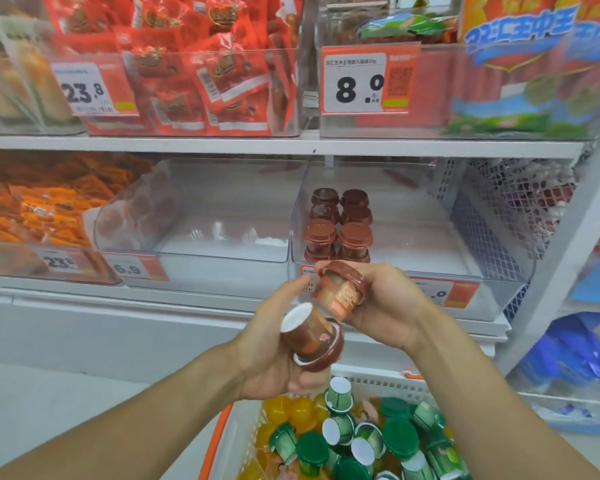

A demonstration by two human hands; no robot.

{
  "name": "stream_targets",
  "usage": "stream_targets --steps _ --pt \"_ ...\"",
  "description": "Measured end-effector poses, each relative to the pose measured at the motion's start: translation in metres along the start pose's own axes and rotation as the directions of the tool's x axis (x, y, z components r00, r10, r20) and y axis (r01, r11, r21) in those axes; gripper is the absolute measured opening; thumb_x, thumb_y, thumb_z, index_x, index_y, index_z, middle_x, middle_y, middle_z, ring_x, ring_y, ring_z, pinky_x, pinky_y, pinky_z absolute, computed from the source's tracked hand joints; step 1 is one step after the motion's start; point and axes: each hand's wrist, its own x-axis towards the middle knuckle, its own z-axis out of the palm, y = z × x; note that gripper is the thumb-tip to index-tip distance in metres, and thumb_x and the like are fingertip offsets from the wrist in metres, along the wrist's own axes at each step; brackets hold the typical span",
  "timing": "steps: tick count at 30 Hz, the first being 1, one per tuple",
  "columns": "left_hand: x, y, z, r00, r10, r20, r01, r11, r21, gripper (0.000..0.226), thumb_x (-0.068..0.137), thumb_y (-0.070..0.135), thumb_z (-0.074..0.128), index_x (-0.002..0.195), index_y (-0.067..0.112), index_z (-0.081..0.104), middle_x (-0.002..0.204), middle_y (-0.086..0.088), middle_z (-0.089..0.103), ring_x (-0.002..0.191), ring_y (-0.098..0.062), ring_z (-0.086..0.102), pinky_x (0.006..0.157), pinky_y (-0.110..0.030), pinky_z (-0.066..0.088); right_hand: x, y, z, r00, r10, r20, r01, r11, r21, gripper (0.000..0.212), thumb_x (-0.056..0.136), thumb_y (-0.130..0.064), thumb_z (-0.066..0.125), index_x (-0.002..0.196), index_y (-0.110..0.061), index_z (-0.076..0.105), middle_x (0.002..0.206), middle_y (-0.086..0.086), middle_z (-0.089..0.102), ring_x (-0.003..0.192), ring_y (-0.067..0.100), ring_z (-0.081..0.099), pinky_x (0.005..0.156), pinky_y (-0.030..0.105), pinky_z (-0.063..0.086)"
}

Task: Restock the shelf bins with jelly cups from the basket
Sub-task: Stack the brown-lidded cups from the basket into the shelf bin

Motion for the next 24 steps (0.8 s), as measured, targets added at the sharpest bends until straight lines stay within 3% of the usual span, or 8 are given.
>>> stream_targets --steps 3,5,7,11,15,18,20,24 --pt "0.001 -0.001 -0.001 0.999 0.009 -0.033 -0.006 0.995 0.097 0.078 0.088 0.076 0.037 0.110 0.004 0.059 0.073 -0.018 0.046 0.044 -0.023 0.048 0.040 -0.024 0.028 0.001 0.002 0.001 0.999 -0.032 -0.008 0.031 0.990 -0.141 0.031 0.095 -0.007 0.048 0.093 -0.010 0.078 0.096 0.015 0.069 0.089 0.031 0.058 0.081 0.045 0.043" --pt "0.000 -0.001 -0.002 0.996 0.060 -0.066 -0.050 0.987 0.150 0.074 0.093 0.070 0.036 0.119 0.004 0.057 0.073 -0.021 0.052 0.047 -0.024 0.052 0.040 -0.026 0.032 0.001 0.002 -0.001 0.997 -0.067 -0.036 0.061 0.985 -0.162 0.026 0.100 -0.014 0.049 0.106 -0.008 0.074 0.104 0.016 0.072 0.095 0.032 0.063 0.096 0.053 0.047" --pt "0.000 -0.002 -0.003 0.989 0.118 -0.085 -0.101 0.979 0.179 0.068 0.097 0.063 0.034 0.125 0.004 0.053 0.070 -0.019 0.057 0.050 -0.023 0.055 0.040 -0.025 0.033 0.002 0.001 -0.001 0.989 -0.121 -0.080 0.104 0.975 -0.195 0.031 0.098 -0.029 0.057 0.112 -0.006 0.071 0.108 0.015 0.074 0.098 0.030 0.068 0.103 0.051 0.047" --pt "0.005 -0.002 -0.005 0.956 0.229 -0.183 -0.187 0.957 0.220 0.072 0.094 0.064 0.039 0.124 0.000 0.055 0.076 -0.021 0.059 0.058 -0.028 0.057 0.043 -0.028 0.030 0.002 -0.006 -0.002 0.967 -0.228 -0.110 0.174 0.913 -0.369 0.058 0.084 -0.060 0.061 0.108 -0.009 0.071 0.109 0.011 0.073 0.097 0.026 0.070 0.083 0.040 0.056" --pt "0.008 0.000 -0.008 0.908 0.328 -0.261 -0.228 0.909 0.350 0.068 0.097 0.062 0.035 0.123 0.003 0.059 0.076 -0.022 0.062 0.061 -0.031 0.060 0.045 -0.027 0.033 -0.010 -0.019 -0.001 0.962 -0.271 -0.015 0.200 0.743 -0.639 0.037 0.083 -0.050 0.069 0.094 -0.015 0.073 0.085 0.010 0.074 0.070 0.016 0.064 0.065 0.032 0.046" --pt "0.010 0.002 -0.007 0.894 0.330 -0.303 -0.224 0.915 0.334 0.066 0.100 0.058 0.035 0.117 0.001 0.061 0.075 -0.020 0.064 0.061 -0.031 0.060 0.044 -0.026 0.033 -0.010 -0.025 -0.001 0.940 -0.341 0.005 0.264 0.720 -0.642 0.031 0.080 -0.045 0.072 0.088 -0.015 0.077 0.083 0.013 0.074 0.068 0.020 0.064 0.066 0.034 0.051" --pt "0.011 0.003 -0.007 0.896 0.295 -0.333 -0.205 0.938 0.280 0.063 0.100 0.056 0.036 0.114 -0.001 0.061 0.073 -0.019 0.063 0.058 -0.030 0.060 0.044 -0.028 0.031 -0.005 -0.030 0.000 0.893 -0.449 -0.025 0.326 0.686 -0.651 0.019 0.086 -0.033 0.072 0.090 -0.015 0.077 0.079 0.004 0.075 0.065 0.013 0.065 0.064 0.026 0.053" --pt "0.012 0.003 -0.012 0.917 0.207 -0.340 -0.127 0.961 0.244 0.052 0.102 0.052 0.038 0.119 0.009 0.061 0.074 -0.016 0.065 0.059 -0.029 0.061 0.044 -0.026 0.033 0.023 -0.039 -0.006 0.808 -0.588 -0.047 0.296 0.472 -0.831 0.004 0.089 -0.028 0.073 0.092 -0.027 0.074 0.080 -0.010 0.074 0.069 0.001 0.066 0.072 0.022 0.053"
